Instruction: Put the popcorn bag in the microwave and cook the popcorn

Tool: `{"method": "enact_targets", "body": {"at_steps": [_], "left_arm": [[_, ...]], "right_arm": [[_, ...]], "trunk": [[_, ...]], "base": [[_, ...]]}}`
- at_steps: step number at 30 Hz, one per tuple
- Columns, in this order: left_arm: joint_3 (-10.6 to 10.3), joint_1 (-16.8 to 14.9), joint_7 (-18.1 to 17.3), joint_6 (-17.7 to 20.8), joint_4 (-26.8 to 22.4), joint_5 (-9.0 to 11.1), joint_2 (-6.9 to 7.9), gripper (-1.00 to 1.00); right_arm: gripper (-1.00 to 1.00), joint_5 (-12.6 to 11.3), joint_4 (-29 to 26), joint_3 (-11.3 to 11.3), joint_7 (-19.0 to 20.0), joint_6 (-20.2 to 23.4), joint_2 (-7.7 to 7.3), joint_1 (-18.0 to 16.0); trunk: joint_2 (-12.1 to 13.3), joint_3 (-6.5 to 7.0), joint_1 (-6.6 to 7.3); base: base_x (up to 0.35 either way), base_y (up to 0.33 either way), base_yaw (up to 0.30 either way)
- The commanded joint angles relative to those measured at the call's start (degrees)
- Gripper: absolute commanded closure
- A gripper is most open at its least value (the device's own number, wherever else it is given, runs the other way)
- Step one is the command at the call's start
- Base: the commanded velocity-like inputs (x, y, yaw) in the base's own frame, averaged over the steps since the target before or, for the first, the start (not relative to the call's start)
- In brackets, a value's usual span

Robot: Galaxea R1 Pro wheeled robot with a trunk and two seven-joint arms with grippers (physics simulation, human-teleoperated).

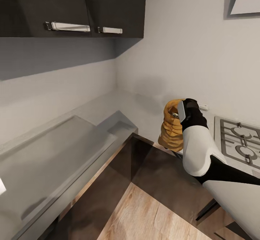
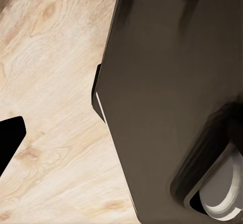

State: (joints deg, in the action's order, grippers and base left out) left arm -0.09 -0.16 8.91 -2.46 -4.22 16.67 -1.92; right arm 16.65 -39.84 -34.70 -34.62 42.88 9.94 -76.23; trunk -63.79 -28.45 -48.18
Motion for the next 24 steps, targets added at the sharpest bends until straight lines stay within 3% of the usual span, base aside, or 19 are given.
{"method": "enact_targets", "body": {"at_steps": [1, 13, 14, 24], "left_arm": [[0.0, 0.0, 0.1, -0.2, 0.0, 0.3, -0.02, -1.00], [0.0, 0.0, 0.1, -0.2, 0.0, 0.3, -0.02, -1.00], [0.0, 0.0, 0.1, -0.2, 0.0, 0.3, -0.02, -1.00], [0.0, 0.0, 0.1, -0.2, 0.0, 0.3, -0.02, -1.00]], "right_arm": [[-1.00, 0.3, -0.1, -0.2, 0.1, 0.3, 0.06, -0.1], [-1.00, 0.2, 0.4, -0.3, 0.1, 0.5, 0.06, 1.3], [1.00, 0.2, 0.6, -0.3, 0.1, 0.5, 0.06, 1.3], [1.00, 0.2, 1.1, -0.3, 0.1, 0.5, 0.06, 1.3]], "trunk": [[0.0, -0.06, 0.00], [0.0, -0.06, 0.00], [0.0, -0.06, 0.00], [0.0, -0.06, 0.00]], "base": [[0.000, 0.000, 0.000], [0.000, 0.000, 0.000], [0.000, 0.000, 0.000], [0.000, 0.000, 0.000]]}}
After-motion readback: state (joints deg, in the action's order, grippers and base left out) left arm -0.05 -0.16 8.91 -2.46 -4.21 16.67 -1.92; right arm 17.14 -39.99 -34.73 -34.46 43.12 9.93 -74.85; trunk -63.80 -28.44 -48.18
